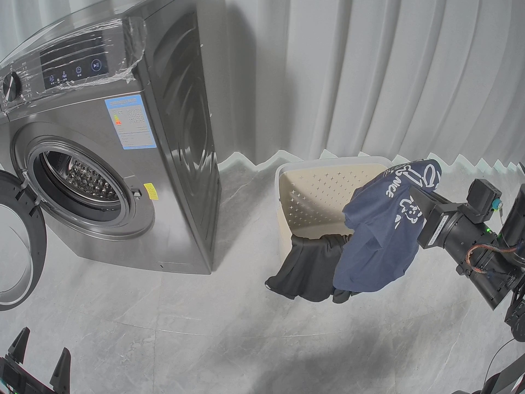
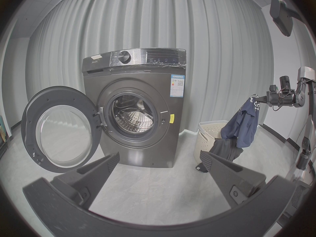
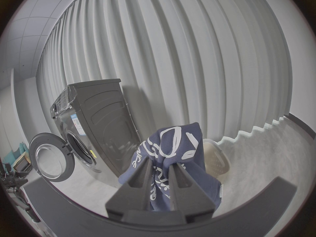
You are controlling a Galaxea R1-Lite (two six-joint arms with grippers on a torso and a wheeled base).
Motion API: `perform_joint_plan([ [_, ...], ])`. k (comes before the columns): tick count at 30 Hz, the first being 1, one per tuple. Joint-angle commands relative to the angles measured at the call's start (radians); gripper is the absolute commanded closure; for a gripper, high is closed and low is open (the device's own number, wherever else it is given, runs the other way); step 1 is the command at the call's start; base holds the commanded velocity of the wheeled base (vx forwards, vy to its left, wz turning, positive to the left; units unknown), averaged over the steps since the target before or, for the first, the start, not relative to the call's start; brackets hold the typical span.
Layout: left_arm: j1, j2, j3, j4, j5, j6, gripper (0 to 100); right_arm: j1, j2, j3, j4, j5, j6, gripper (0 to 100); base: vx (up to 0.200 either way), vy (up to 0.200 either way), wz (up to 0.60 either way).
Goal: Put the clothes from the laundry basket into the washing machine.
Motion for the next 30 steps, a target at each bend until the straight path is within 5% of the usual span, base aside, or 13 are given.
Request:
perform_joint_plan([
  [1,-0.001,-0.015,0.016,0.0,0.0,0.001,0,0.008,0.002,-0.002,-0.003,0.0,0.001,100,0.0,0.2,0.0],
  [22,0.0,-0.015,0.016,0.0,0.0,-0.002,0,0.024,-0.001,-0.004,-0.017,0.011,0.02,100,0.0,0.2,0.0],
  [30,-0.001,-0.015,0.016,0.0,0.0,-0.002,0,0.035,-0.004,-0.007,-0.02,0.012,0.023,100,0.0,0.0,0.0],
])
